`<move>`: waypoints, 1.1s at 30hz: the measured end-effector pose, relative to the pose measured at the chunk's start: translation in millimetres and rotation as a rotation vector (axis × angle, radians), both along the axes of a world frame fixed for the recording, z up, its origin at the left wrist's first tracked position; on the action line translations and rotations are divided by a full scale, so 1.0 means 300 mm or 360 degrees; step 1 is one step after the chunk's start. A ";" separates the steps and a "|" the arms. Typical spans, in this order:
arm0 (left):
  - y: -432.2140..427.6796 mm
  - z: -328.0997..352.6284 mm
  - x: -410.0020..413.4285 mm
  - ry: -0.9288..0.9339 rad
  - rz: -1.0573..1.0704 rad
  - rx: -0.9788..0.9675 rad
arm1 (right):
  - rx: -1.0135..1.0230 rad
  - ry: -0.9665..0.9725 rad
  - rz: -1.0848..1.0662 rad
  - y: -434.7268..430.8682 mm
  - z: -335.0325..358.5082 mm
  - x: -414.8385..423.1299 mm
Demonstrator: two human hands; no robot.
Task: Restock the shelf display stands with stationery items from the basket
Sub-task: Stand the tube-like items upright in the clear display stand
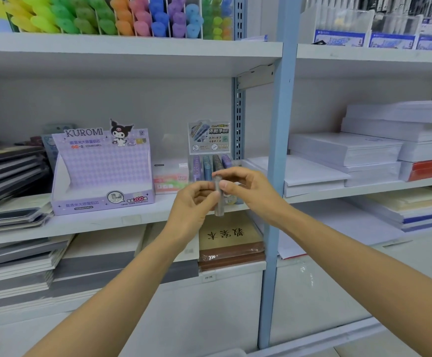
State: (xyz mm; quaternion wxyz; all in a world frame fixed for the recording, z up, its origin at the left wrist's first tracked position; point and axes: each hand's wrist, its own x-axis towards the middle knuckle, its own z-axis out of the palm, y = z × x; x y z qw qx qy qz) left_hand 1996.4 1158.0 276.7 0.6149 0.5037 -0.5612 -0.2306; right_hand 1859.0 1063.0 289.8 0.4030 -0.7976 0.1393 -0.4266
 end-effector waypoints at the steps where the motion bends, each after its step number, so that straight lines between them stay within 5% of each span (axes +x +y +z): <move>1: -0.006 -0.002 0.002 -0.0150 0.0098 -0.0019 | -0.0007 -0.0022 -0.0015 -0.005 0.009 -0.001; 5: -0.013 -0.031 0.045 -0.1474 0.0768 -0.0388 | 0.0168 -0.0371 -0.0240 -0.062 0.060 -0.015; 10: -0.039 -0.101 0.083 -0.2167 0.0765 0.0047 | 0.0109 -0.0414 -0.0677 -0.182 0.088 -0.023; 24: -0.058 -0.159 0.101 -0.2090 0.0682 0.0076 | -0.0435 0.0347 -0.0759 -0.298 0.063 0.067; 33: -0.066 -0.174 0.090 -0.1971 0.0745 0.0096 | -0.0543 0.0348 -0.0856 -0.308 0.004 0.102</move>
